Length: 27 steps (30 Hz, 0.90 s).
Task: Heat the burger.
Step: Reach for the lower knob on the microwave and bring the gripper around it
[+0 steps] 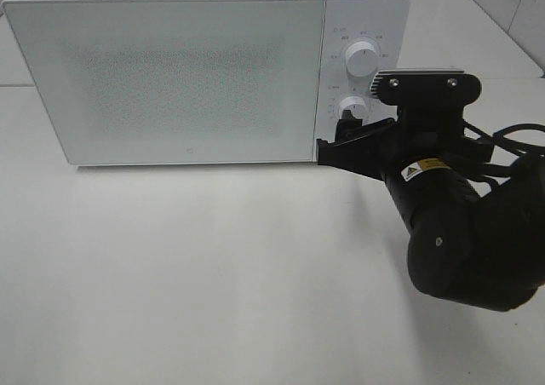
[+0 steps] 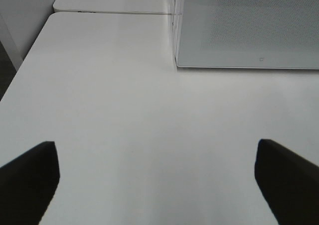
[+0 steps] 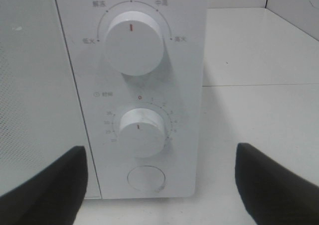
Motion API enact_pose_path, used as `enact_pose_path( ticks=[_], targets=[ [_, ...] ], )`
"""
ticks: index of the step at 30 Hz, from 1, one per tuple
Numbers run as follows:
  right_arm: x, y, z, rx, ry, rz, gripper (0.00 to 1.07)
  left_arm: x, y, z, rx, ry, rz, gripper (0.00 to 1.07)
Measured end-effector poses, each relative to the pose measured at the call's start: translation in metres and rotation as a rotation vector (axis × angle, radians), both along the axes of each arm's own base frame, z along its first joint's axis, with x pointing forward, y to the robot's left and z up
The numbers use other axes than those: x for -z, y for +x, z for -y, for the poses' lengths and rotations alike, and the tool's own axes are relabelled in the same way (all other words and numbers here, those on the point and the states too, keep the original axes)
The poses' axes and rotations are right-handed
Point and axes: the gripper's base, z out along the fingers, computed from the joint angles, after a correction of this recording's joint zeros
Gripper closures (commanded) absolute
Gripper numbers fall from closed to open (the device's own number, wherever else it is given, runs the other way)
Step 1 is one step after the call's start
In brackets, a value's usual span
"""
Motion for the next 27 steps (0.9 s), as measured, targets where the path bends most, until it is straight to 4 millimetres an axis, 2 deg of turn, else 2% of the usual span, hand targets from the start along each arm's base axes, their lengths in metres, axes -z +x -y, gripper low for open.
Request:
enact_pose_path(
  ticks=[9,20,27],
  targets=[
    [0.009,0.018,-0.017,-0.023,-0.003,0.013,0.31,0.0,0.0,0.0,0.0,0.0,0.0,0.04],
    [0.012,0.043,-0.015,-0.003,0.002,0.027,0.31,0.0,0.0,0.0,0.001,0.003,0.0,0.04],
    [0.024,0.055,-0.019,-0.006,0.012,0.005,0.31,0.0,0.0,0.0,0.001,0.003,0.0,0.04]
  ],
)
